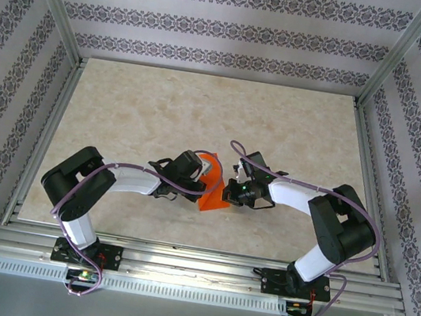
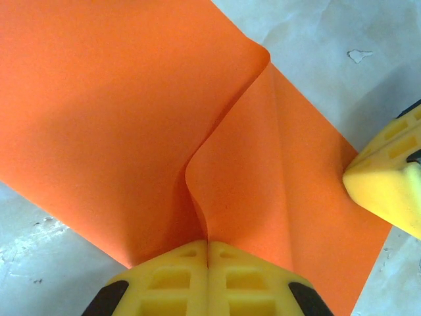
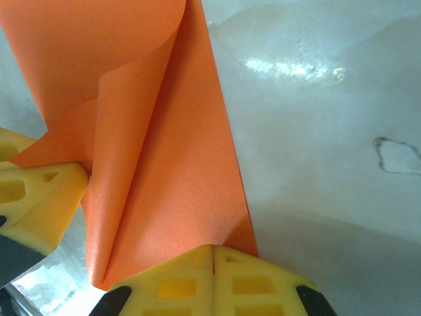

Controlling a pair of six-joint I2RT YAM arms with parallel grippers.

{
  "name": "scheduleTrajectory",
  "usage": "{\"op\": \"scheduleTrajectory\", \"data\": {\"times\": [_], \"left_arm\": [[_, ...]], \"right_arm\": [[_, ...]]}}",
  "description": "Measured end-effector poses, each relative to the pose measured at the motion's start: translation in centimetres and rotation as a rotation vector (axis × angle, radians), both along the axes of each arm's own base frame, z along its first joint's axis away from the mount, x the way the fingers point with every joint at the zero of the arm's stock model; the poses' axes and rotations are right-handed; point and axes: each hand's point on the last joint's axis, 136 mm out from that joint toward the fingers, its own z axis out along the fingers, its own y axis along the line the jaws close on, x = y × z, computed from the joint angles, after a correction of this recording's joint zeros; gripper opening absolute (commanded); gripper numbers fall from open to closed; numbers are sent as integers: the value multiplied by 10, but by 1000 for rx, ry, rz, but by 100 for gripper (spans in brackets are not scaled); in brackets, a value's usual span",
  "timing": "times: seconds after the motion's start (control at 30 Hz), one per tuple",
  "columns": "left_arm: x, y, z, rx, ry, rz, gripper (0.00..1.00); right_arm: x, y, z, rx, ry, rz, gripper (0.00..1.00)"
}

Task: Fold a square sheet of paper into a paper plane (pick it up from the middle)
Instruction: Fold the triangle a second time at the center of the table.

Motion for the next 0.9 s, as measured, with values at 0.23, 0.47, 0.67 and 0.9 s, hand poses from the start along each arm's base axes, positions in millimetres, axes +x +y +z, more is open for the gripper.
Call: {"op": "scheduleTrajectory", "data": {"times": [0.23, 0.47, 0.67, 0.9], "left_arm": [[0, 0, 6, -7, -9, 1, 5], [1, -1, 13, -19, -21, 0, 5], [-1, 0, 2, -3, 1, -2, 5], [-1, 0, 2, -1, 2, -2, 5]], "right_arm": [[0, 0, 0, -1, 1, 0, 0], [0, 0, 0, -1, 2, 0, 0], [0, 0, 0, -1, 2, 0, 0], [0, 0, 0, -1, 2, 0, 0]]}}
